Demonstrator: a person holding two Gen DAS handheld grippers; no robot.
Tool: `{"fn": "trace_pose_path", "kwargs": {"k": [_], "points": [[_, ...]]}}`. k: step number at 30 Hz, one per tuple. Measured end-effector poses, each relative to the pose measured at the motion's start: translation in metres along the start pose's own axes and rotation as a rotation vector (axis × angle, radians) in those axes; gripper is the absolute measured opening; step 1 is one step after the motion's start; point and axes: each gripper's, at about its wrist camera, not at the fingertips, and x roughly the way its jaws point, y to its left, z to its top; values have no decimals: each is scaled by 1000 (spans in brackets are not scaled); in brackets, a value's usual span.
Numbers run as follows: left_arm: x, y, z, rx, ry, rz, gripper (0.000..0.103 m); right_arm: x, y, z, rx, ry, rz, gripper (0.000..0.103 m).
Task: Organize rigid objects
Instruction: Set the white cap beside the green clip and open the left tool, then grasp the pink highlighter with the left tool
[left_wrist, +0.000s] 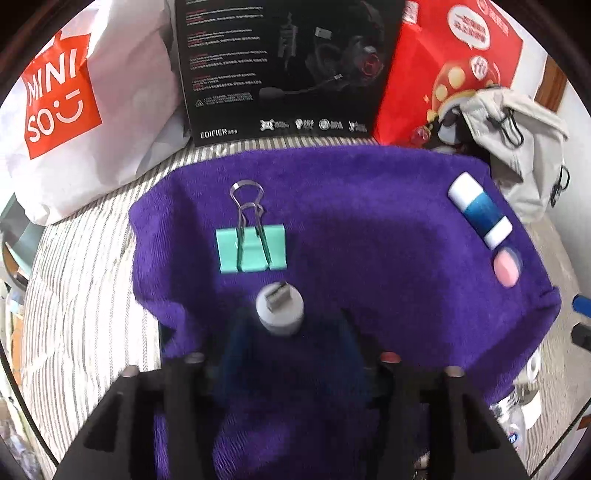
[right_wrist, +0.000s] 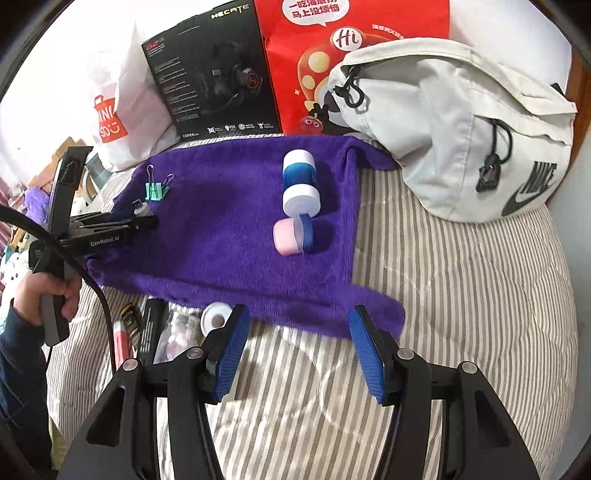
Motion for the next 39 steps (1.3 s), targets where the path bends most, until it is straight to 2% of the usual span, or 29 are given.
{"fn": "trace_pose_path", "kwargs": {"k": [4,8,12,15,19,25,29,31,33,34,37,39], "points": [[-13,-2,-12,-5,17,25,53,-11,0,-9,2,-13,5,56],[-48,5,-26,-33,-29,16,54,-21,0,-17,3,-22,9,57],[-81,4,-48,-52,-53,-17,59,-26,1,-25,5,-22,11,57],[-92,-14,-69,-56,-38,-43,59,-29,2,-30,7,-17,13,57],[-96,-34,-93,-55,-11,-44,59,-34,6,-39,-10,-13,3,57],[-91,-54,-123,-85,27,-93,59,-42,10,-55,-14,-8,5,57],[-78,-71,-139,-49,67,-72,59,-44,14,-64,-21,0,1,57],[-80,-76,-144,5,47,-22,62,-45,17,-66,-28,4,-5,57],[-81,-73,-149,17,47,43,62,-45,18,-69,-34,6,-12,57],[-83,-67,-152,3,45,48,62,-46,18,-70,-36,6,-11,57],[-88,-51,-155,-61,33,-13,60,-43,19,-71,-34,10,-8,58],[-89,-49,-156,-69,31,-23,60,-38,19,-70,-28,16,0,58]]}}
